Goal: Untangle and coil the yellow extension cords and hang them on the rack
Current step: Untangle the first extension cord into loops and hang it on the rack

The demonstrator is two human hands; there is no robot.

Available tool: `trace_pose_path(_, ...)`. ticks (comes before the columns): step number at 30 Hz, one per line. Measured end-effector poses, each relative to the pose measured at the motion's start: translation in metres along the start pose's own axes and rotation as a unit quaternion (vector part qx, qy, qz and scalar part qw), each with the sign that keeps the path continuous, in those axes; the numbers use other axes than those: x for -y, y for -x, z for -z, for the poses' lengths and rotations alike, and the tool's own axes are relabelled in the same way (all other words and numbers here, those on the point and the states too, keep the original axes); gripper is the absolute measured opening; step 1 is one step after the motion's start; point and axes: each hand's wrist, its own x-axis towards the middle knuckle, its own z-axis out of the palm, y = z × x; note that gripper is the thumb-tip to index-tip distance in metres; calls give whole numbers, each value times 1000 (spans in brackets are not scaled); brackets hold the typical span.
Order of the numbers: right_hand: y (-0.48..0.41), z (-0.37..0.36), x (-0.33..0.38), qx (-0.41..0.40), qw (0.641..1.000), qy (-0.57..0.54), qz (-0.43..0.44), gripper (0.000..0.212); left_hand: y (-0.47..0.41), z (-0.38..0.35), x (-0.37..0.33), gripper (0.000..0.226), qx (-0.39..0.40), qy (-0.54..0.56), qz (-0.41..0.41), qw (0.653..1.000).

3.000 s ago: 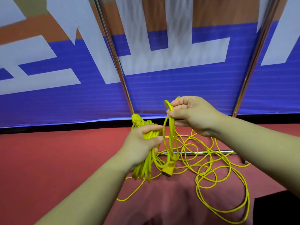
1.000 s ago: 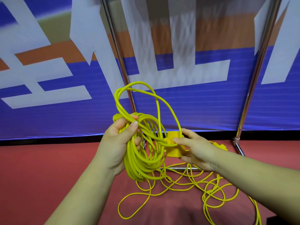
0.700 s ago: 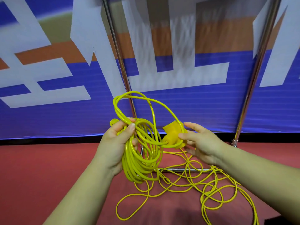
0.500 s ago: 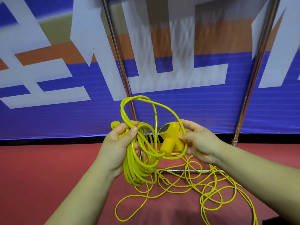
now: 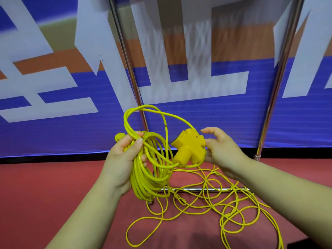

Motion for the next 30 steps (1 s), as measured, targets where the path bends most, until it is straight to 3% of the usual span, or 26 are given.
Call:
trace_pose_path(4,5,-9,-2,63,994,-52,-79,42,3,-5,0,26,9,-13,-5,1000)
trace_pose_path(8,3,-6,-7,124,988,45,-76,90,3,-6,0,24,14,-30,-13,999)
trace_pose_path(11,-1,3,-4,165,980,89,-68,105,4,-4,1,21,21,-33,-10,999)
trace_pose_path(16,-1,12,-1,180,970,166,10,81,4,-5,1,20,10,-34,-14,999)
trace_pose_path(21,4,8,-12,161,967,192,54,77,5,-9,0,25,-9,-15,-13,1000)
trace_pose_path(25,10,-1,-24,99,938,315,109,46,5,-13,0,24,-3,-3,-15,1000)
trace_pose_path(27,12,-6,-34,168,929,317,85,42,5,-15,1,24,-4,-13,-19,1000)
trace_pose_path(30,16,-16,-42,253,904,342,48,61,5,-17,1,27,-2,-31,-21,999)
